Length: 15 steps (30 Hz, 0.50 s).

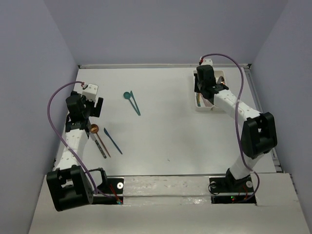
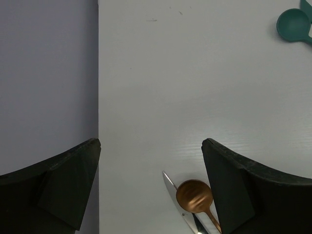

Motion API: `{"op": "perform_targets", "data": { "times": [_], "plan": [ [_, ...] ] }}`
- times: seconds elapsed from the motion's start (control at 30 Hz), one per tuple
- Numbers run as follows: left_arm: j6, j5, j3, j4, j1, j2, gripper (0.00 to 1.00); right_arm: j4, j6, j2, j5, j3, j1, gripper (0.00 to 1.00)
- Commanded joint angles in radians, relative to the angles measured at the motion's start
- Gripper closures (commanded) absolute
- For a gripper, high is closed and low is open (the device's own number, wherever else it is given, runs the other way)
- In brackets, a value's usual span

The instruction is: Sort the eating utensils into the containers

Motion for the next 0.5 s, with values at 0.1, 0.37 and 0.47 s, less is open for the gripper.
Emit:
{"op": "perform_targets", "data": {
  "times": [0.1,0.37,0.47],
  "plan": [
    [-0.003,-0.162,0.075,-0.049,-0.018,0.062,0.01,0.091,-0.076,0.155,-0.027,0.108,-0.07,1.0],
    [0.003,-0.228,0.075,-0.054,-0.03,0.114,0.01,0.137,-0.151,0.265,0.003,0.169,-0.11,1.0],
    [0.0,-0.245,0.095,-0.054,-0.036,0.137,0.01,0.149,-0.151,0.301,-0.01,0.191,-0.12,1.0]
  ]
}}
